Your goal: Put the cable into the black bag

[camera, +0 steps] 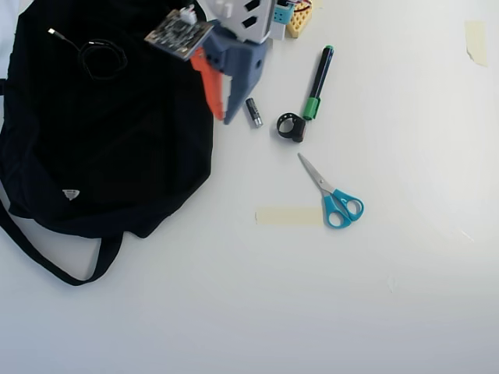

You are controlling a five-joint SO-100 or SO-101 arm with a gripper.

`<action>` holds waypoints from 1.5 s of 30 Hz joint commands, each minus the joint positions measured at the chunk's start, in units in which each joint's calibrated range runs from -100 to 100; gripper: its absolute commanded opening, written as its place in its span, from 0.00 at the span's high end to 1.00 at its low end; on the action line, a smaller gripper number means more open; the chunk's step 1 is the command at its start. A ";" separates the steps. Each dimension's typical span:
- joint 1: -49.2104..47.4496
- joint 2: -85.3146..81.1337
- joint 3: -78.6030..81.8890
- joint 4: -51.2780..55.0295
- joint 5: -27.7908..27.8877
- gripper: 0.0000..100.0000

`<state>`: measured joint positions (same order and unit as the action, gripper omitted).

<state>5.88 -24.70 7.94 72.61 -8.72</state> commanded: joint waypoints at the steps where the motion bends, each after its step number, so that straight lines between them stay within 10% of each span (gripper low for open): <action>1: -4.16 -11.90 7.15 3.71 1.01 0.98; 45: -14.40 -74.97 88.65 1.55 10.34 0.98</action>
<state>-8.30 -98.59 92.37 74.15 1.83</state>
